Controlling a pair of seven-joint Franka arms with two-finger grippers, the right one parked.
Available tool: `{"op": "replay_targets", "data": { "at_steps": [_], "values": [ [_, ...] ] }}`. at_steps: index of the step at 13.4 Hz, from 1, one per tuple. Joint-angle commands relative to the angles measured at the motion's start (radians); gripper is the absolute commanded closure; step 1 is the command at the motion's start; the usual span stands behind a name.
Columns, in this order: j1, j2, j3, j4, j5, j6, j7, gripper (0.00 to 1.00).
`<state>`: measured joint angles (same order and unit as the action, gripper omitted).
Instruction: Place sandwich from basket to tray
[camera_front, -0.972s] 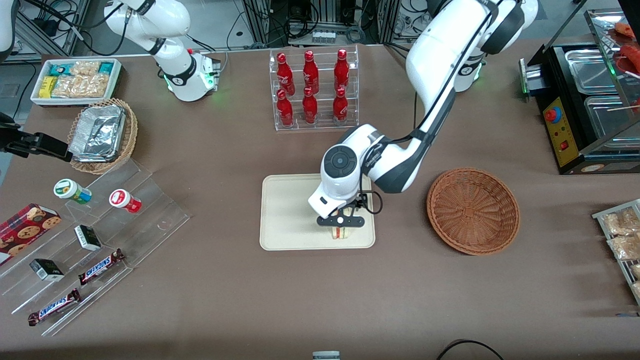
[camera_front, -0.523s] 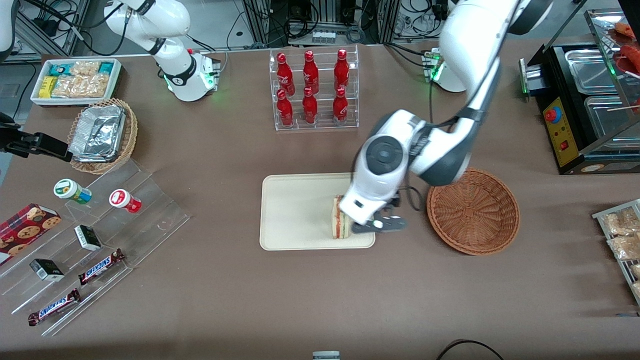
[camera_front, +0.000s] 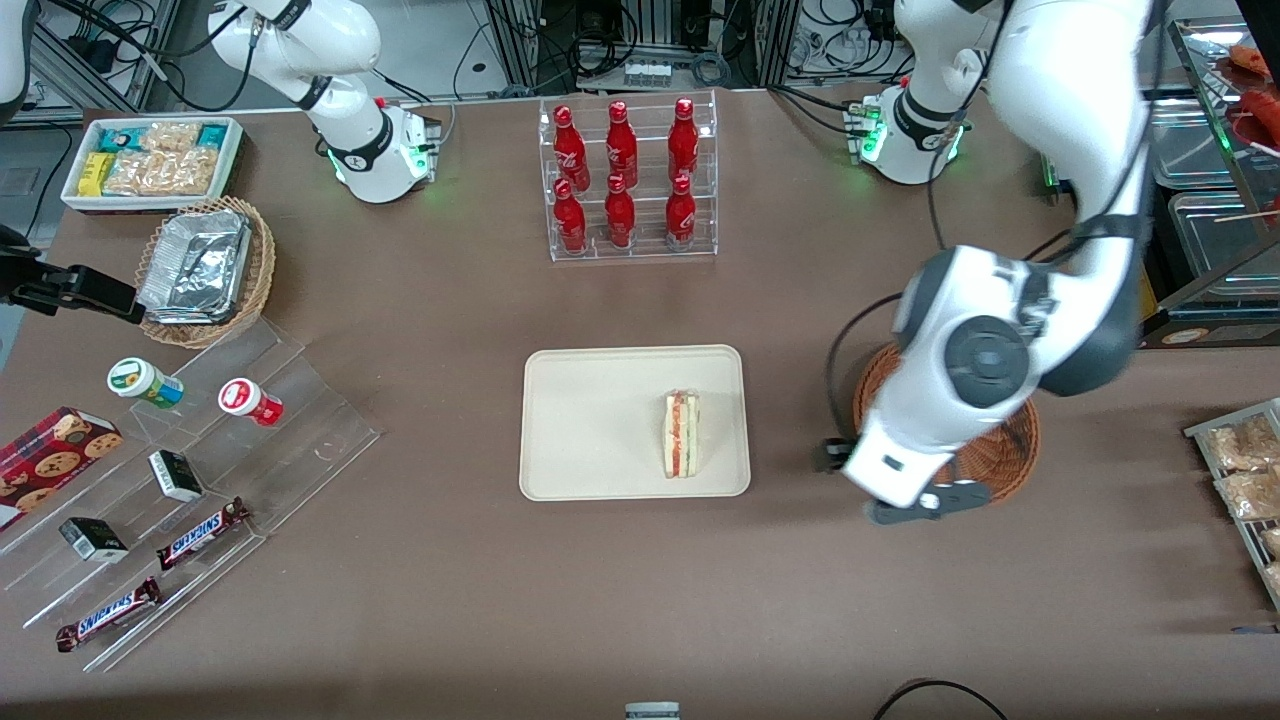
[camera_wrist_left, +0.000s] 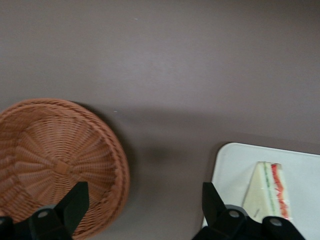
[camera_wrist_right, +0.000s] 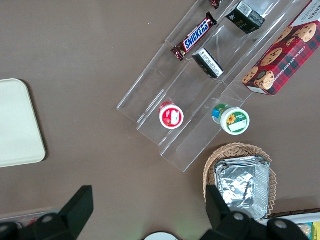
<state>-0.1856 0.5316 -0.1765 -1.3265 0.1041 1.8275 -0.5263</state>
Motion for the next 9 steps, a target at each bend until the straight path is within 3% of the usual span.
{"op": "replay_targets", "data": {
  "at_steps": [1, 9],
  "values": [
    [0.058, -0.061, -0.008, -0.025, -0.014, -0.068, 0.089, 0.0],
    [0.213, -0.217, -0.038, -0.025, -0.015, -0.321, 0.403, 0.0]
  ]
}}
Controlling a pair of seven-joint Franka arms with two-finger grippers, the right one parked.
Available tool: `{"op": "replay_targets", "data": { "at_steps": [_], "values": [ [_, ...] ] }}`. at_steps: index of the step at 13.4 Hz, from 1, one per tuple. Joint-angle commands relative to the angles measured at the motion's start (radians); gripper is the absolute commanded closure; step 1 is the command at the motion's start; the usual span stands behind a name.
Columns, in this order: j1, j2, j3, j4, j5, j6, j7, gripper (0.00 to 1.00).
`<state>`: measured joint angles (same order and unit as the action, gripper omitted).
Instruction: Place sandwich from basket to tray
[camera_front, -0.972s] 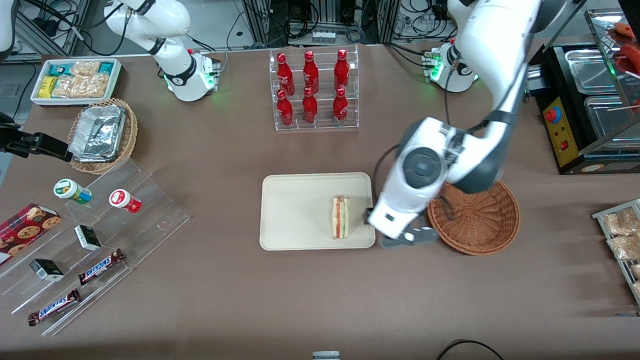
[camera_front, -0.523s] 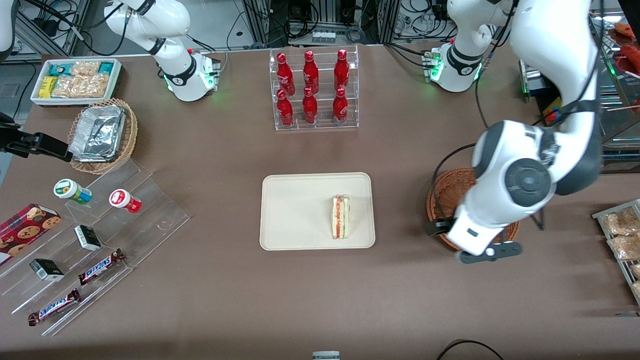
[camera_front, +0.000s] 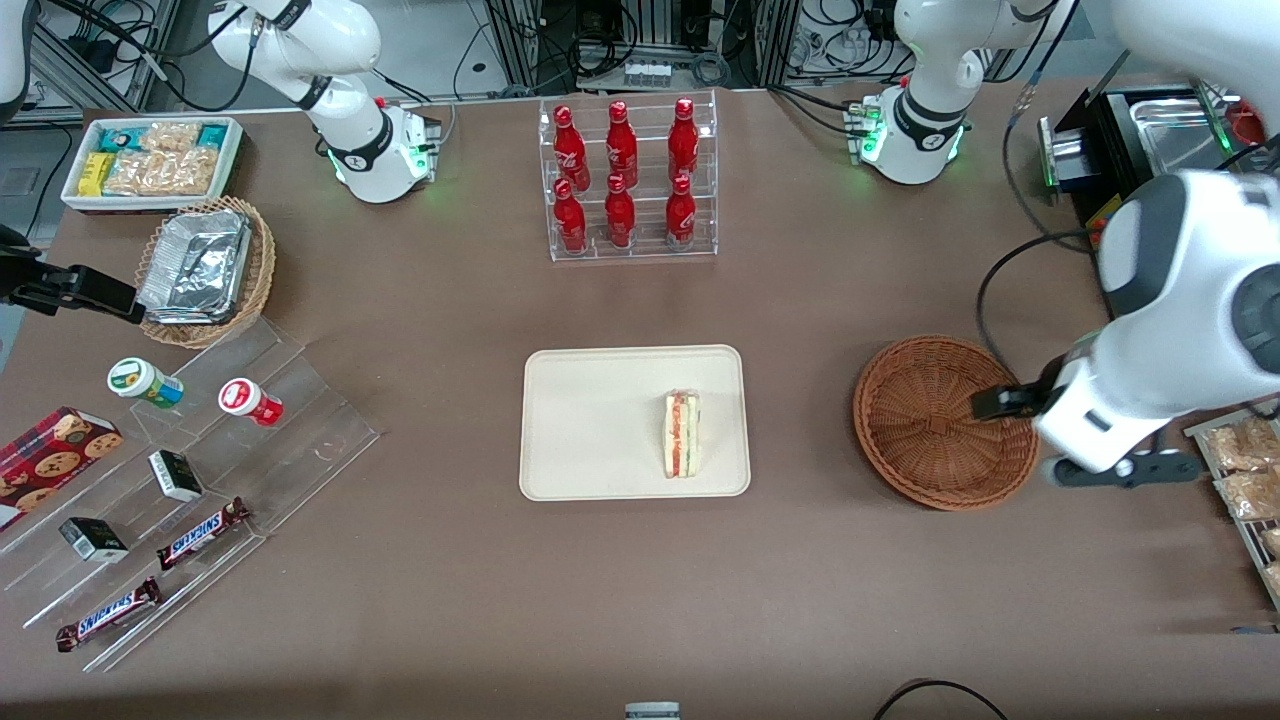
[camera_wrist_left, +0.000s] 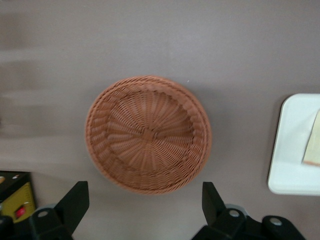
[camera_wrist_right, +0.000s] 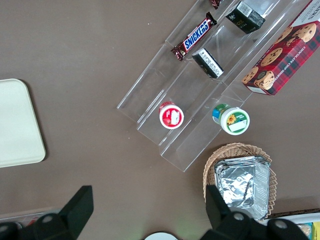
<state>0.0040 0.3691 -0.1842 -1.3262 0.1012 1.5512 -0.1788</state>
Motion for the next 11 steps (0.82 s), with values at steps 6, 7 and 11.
{"op": "replay_targets", "data": {
  "at_steps": [6, 7, 11],
  "values": [
    [0.03, -0.195, -0.011, -0.03, -0.008, -0.224, 0.064, 0.0],
    [0.021, -0.226, 0.014, -0.042, -0.006, -0.247, 0.059, 0.0],
    [-0.05, -0.289, 0.149, -0.09, -0.012, -0.253, 0.064, 0.0]
  ]
}}
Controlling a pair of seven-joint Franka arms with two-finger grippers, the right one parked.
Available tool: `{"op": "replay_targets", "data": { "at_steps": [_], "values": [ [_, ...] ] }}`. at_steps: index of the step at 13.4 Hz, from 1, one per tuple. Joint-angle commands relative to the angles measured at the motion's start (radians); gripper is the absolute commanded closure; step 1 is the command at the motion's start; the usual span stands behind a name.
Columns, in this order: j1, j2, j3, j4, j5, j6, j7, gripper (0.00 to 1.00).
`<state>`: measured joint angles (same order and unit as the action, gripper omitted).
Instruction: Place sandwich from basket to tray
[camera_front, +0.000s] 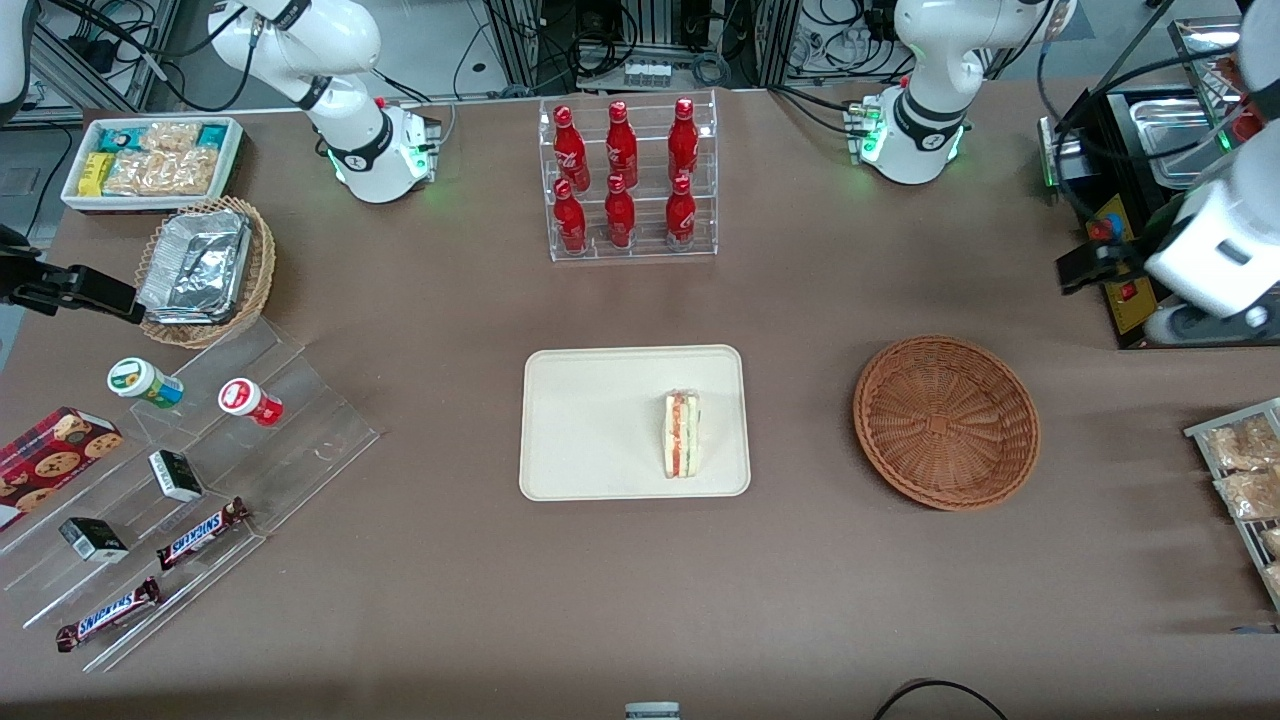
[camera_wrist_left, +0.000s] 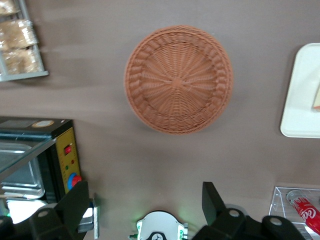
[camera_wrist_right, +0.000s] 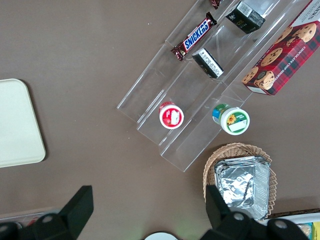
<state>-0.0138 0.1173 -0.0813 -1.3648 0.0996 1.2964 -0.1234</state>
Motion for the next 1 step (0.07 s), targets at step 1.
{"op": "replay_targets", "data": {
  "at_steps": [1],
  "values": [
    [-0.031, -0.038, 0.046, -0.053, -0.012, 0.003, 0.01, 0.0]
  ]
}}
